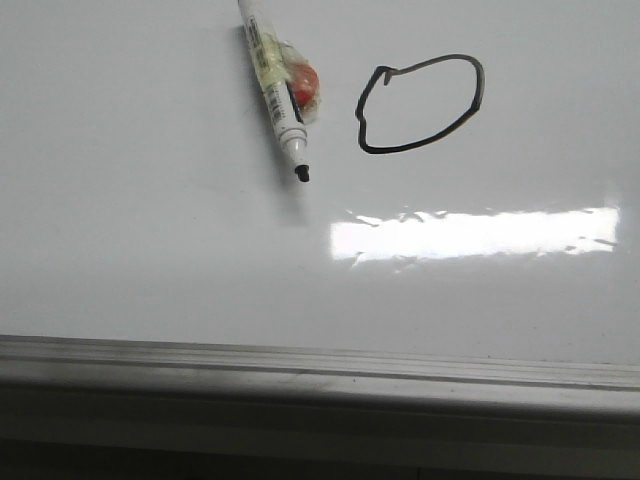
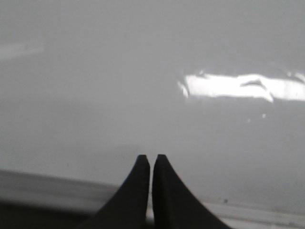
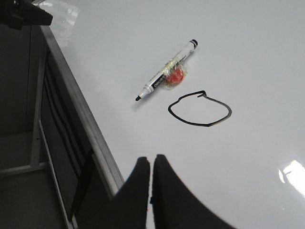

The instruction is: Write number 0 on whiteboard

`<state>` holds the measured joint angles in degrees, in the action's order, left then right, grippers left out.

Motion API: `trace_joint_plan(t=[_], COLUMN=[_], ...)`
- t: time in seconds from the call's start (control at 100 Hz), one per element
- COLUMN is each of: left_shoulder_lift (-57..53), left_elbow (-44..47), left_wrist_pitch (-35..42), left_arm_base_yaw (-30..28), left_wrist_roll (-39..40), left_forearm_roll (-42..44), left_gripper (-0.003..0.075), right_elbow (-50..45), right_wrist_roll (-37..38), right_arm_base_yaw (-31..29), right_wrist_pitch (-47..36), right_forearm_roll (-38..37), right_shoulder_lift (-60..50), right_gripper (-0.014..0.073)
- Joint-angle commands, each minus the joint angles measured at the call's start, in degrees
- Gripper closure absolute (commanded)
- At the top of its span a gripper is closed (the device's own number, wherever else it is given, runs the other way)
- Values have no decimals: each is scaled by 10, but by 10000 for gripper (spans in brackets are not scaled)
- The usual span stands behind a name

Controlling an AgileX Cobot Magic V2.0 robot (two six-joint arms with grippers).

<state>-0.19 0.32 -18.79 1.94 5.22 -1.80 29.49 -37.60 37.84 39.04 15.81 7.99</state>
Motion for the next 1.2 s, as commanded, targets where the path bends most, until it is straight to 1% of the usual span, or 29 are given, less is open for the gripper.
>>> trace_joint_plan(t=[0.0,1.19], left_shoulder_lift=[-16,-16], left_elbow=[17,17], left_wrist_pitch=[5,12], left_arm_base_yaw=[0,0], left_wrist_roll=[0,0], left_forearm_roll=[-10,-13], left_gripper=[740,740], right_elbow=[13,13], right_wrist_roll=[2,2], right_arm_base_yaw=[-3,-3], right_wrist_pitch=[-43,-43], right_forearm_roll=[1,1], right_shoulder_lift=[7,7], right_gripper=[634,634])
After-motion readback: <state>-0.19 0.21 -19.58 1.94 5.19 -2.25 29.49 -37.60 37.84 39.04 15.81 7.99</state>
